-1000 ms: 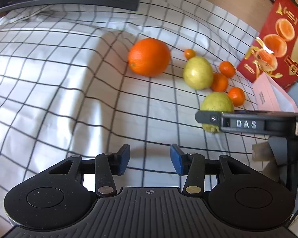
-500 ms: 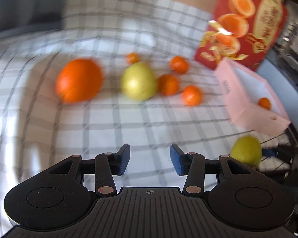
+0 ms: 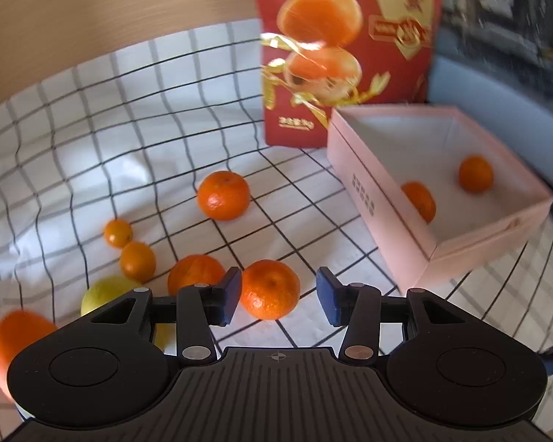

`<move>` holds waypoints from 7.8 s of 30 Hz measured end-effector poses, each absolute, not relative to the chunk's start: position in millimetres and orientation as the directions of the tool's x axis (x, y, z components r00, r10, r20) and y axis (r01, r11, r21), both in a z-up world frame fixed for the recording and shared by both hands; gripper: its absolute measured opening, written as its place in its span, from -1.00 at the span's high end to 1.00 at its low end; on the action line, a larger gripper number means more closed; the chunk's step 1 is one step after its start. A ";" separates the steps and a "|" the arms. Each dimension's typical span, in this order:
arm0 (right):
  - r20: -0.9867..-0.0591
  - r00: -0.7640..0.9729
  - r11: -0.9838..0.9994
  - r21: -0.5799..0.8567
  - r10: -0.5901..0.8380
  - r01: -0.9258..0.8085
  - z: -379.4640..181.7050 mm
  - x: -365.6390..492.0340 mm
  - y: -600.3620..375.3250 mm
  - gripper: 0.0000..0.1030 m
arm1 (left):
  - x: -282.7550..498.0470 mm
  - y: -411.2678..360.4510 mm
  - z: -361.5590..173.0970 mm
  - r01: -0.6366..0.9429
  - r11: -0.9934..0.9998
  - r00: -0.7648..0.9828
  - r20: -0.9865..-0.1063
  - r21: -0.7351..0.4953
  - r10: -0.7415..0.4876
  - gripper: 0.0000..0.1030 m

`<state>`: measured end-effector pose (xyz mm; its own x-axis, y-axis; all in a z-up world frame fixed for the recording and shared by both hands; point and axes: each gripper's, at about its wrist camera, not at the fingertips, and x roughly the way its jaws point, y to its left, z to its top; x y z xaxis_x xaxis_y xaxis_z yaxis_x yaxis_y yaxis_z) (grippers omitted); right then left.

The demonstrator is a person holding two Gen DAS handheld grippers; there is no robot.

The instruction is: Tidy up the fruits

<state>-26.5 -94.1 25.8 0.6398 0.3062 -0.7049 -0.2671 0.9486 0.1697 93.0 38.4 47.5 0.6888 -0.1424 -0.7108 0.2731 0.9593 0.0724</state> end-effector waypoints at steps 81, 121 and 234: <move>-0.684 0.716 0.979 -0.012 0.142 -0.205 40.5 -48.8 -109.4 -0.97 | -31.5 74.1 28.4 0.118 0.968 0.565 -0.787 -0.219 -0.247 0.06; -0.720 0.611 0.920 0.098 0.329 -0.380 28.5 -5.8 -85.8 -0.17 | -27.2 69.4 25.9 0.055 0.975 0.571 -0.794 -0.216 -0.208 0.07; -0.768 0.566 0.941 0.145 0.302 -0.305 88.0 211.4 14.2 -0.57 | -65.6 206.2 65.7 -0.279 0.918 0.681 -0.732 -0.281 -0.017 0.08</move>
